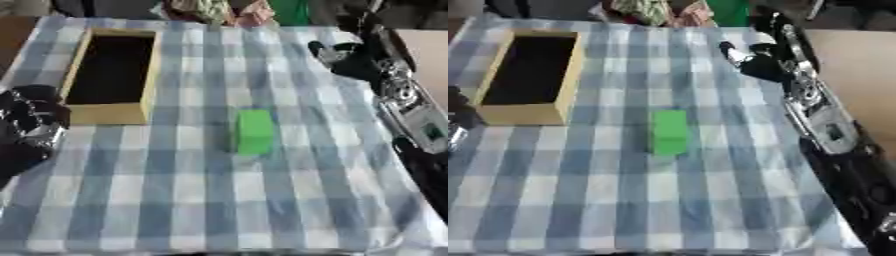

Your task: Pick up objects on the table and place them in the box.

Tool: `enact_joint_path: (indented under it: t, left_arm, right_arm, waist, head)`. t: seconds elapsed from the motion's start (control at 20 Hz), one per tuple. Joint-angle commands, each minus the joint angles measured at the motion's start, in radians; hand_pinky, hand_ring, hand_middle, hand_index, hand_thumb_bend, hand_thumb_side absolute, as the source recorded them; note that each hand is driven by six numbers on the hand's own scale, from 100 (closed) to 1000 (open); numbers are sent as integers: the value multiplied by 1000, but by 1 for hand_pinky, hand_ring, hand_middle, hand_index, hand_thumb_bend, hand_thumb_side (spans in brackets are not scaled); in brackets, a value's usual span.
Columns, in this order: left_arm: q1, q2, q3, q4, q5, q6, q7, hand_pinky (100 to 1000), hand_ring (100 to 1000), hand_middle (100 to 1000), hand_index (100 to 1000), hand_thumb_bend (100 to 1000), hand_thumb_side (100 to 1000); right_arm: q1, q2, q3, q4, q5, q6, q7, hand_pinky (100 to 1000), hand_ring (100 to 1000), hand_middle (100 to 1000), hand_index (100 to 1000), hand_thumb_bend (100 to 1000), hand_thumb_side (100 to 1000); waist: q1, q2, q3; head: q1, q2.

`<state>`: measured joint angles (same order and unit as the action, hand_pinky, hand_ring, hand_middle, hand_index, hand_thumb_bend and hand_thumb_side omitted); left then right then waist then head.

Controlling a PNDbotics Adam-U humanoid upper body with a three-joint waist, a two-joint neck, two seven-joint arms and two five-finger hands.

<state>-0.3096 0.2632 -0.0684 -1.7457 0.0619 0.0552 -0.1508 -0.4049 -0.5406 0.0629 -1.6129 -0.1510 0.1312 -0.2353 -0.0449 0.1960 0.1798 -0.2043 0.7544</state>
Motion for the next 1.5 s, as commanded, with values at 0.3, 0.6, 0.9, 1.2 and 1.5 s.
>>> enact_joint_path:
  t: [0.3,0.6,0.9,1.2,1.5]
  left_arm:
    - [-9,12,11,-12,1,0,2,578,648,609,724,279,110]
    - [-7,14,10,-11,0,0,2,578,648,609,725,279,111]
    - [-6,16,9,-11,-1,0,1,578,649,609,725,279,111]
    - [-5,17,8,-10,-1,1,0,578,649,610,725,279,111]
    - [-5,17,7,-10,-1,1,-1,578,649,610,725,279,111]
  right_arm:
    - [5,-58,17,-60,30,3,67,721,917,807,926,451,100]
    - [21,-105,47,-120,65,19,158,728,917,809,928,448,100]
    - [30,-141,73,-175,86,34,232,732,917,811,929,448,100]
    - [30,-172,105,-219,97,50,303,737,917,814,930,448,100]
    - [23,-186,134,-234,109,65,366,741,919,817,931,449,100]
  waist:
    - [0,-17,0]
    - [-3,-18,-1]
    - [-3,-19,-1]
    - [-6,-19,1]
    - [-8,-19,4]
  head:
    - [2,10]
    - [4,13]
    - [5,14]
    - [6,16]
    - [7,16]
